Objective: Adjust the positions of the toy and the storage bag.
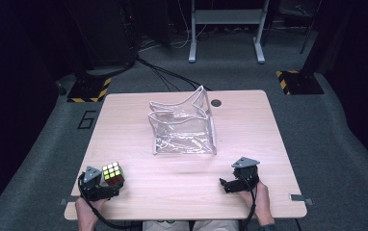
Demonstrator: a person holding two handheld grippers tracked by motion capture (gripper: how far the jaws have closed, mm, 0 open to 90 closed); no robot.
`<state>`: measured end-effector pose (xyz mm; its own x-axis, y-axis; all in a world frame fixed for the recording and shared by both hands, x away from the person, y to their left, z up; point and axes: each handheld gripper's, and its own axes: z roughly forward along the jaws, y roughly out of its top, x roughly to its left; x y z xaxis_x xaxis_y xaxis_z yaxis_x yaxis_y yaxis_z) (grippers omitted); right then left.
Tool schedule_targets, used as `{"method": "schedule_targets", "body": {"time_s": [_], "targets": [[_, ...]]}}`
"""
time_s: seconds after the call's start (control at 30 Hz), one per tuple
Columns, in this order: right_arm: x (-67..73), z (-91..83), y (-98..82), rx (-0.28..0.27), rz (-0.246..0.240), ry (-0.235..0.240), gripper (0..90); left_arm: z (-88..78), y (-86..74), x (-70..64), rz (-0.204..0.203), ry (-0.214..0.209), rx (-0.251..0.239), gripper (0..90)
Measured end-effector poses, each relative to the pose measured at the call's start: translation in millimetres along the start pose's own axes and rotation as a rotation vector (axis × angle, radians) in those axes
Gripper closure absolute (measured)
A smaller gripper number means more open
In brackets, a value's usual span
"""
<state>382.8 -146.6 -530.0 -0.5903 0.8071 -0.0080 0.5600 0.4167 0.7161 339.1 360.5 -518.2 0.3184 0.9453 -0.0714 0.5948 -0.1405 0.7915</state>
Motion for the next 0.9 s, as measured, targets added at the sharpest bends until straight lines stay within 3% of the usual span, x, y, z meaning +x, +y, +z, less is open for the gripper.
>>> {"method": "schedule_targets", "body": {"time_s": [0.3, 0.53, 0.73, 0.9], "targets": [[0.3, -0.1, -0.1, 0.000, 0.003, -0.002, 1.3, 2.5, 5.3, -3.6, 0.004, 0.005, -0.004, 2.2], [0.3, -0.2, -0.1, 0.000, 0.004, -0.002, 1.3, 4.2, 7.8, -3.7, -0.004, 0.021, -0.024, 14.9], [0.3, -0.1, -0.1, 0.000, 0.003, -0.002, 1.3, 2.8, 7.0, -4.6, 0.009, 0.032, -0.035, 31.7], [0.3, -0.1, -0.1, 0.000, 0.004, -0.002, 1.3, 2.8, 7.3, -5.9, 0.018, 0.037, -0.035, 33.5]]}}
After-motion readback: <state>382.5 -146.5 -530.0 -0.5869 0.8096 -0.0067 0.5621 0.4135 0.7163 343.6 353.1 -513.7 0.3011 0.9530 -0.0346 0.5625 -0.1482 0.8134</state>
